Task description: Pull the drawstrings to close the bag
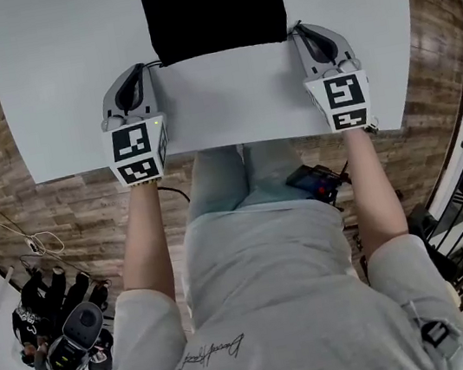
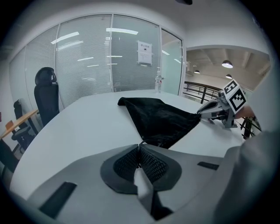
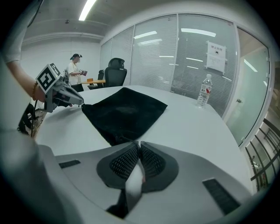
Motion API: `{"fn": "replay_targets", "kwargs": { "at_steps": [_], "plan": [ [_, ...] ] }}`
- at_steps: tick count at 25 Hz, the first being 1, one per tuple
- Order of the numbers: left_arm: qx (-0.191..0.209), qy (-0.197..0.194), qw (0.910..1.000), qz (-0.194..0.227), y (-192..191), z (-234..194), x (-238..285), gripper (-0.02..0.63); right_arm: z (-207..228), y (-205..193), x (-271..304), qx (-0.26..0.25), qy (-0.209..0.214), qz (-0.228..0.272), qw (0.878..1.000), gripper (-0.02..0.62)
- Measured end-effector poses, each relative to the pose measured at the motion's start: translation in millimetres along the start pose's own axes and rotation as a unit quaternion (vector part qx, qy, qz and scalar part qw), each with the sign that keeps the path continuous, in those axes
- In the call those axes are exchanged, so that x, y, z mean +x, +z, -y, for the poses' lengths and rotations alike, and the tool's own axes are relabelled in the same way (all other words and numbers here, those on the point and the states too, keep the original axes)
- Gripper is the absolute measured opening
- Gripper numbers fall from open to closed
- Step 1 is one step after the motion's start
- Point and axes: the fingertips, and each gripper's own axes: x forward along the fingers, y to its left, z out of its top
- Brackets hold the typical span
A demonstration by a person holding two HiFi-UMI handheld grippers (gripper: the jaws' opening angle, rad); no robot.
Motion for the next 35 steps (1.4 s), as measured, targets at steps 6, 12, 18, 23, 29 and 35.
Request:
{"fn": "replay_targets", "kwargs": {
  "at_steps": [6, 12, 18, 23, 29, 35],
  "plan": [
    [-0.018, 0.005, 0.9998, 0.008, 0, -5, -4, 0.017, 10, -1, -6, 0.021, -0.017, 0.008, 1.0, 0.031],
    [-0.016, 0.008, 0.9997, 0.016, 7, -8, -14, 0.017, 16, 2, -17, 0.061, -0.021, 0.018, 0.998, 0.03],
    [-0.009, 0.012, 0.9997, 0.021, 14, -8, -30, 0.016, 15, 11, -31, 0.041, -0.03, 0.016, 0.999, 0.029],
    [-0.003, 0.017, 0.9995, 0.025, 21, -9, -42, 0.017, 19, 19, -43, 0.033, -0.033, 0.015, 0.999, 0.029],
    [-0.001, 0.02, 0.9995, 0.026, 32, -8, -46, 0.017, 31, 28, -53, 0.035, -0.031, 0.018, 0.999, 0.029],
    [0.0, 0.022, 0.9991, 0.037, 39, -8, -57, 0.017, 32, 40, -65, 0.034, -0.035, 0.029, 0.998, 0.029]
  ]
}}
